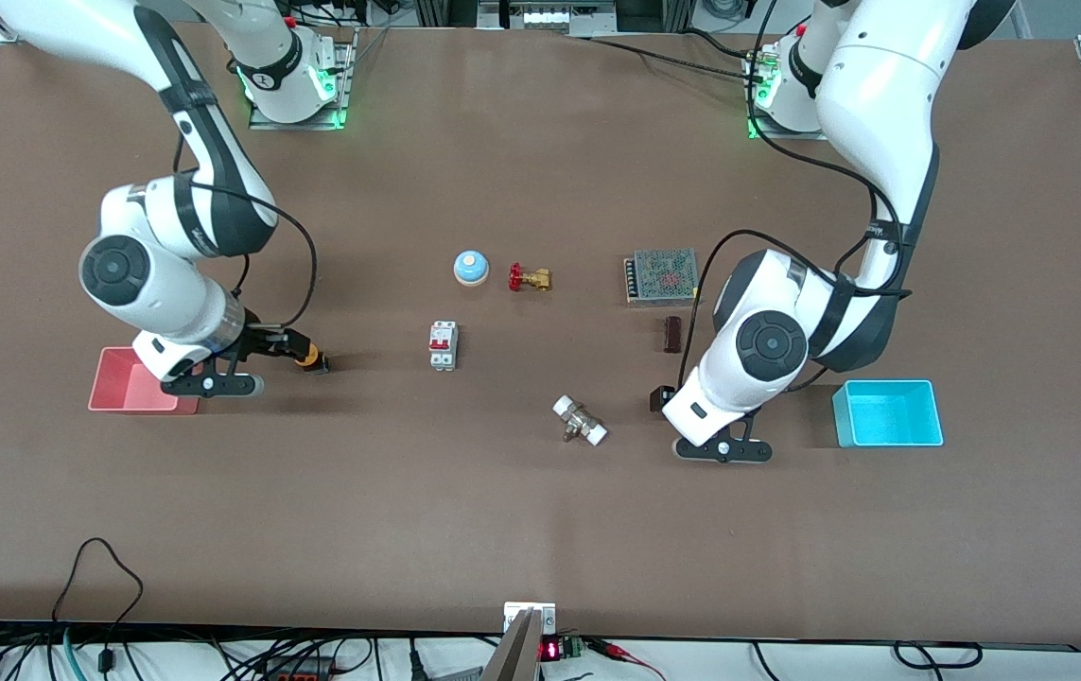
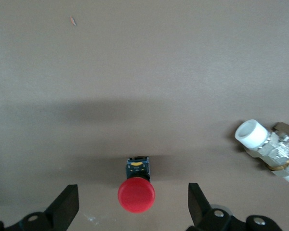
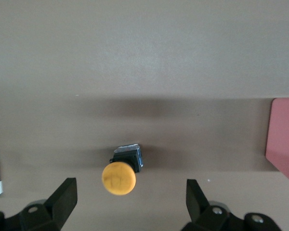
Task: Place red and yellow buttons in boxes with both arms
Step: 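Reach the right gripper to the yellow button while the left gripper reaches the red button, then close the right gripper on the yellow button while the left gripper grasps the red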
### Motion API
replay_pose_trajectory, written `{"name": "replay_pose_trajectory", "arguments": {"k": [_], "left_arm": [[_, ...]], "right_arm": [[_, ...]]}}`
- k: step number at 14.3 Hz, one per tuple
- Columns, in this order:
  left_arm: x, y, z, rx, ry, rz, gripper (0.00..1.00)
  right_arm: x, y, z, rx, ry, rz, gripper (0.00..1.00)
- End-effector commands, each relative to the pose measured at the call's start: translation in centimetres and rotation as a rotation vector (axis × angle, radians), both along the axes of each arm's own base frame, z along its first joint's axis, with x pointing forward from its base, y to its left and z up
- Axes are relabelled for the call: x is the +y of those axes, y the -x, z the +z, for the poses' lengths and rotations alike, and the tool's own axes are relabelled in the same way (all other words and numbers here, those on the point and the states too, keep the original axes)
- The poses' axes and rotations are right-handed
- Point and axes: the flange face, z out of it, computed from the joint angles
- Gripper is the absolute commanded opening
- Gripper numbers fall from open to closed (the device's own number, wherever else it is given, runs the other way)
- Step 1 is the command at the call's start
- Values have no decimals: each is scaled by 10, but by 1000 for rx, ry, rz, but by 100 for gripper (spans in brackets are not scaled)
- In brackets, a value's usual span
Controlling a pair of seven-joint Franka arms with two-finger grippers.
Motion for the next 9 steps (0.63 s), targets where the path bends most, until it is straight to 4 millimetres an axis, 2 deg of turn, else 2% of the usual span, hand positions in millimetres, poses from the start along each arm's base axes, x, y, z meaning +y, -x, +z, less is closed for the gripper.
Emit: {"name": "replay_pose_trajectory", "arguments": {"k": [1,6,9], "left_arm": [[2,1,-12,-3,-20,6,100],[6,19,-62,-46,6,5,100],[4,23,-72,-49,9,46,99]], "right_arm": [[10,0,-23,-1,4,16,100],[19,-1,-40,-14,17,59,100],[24,1,-50,-8,12,70,100]]}}
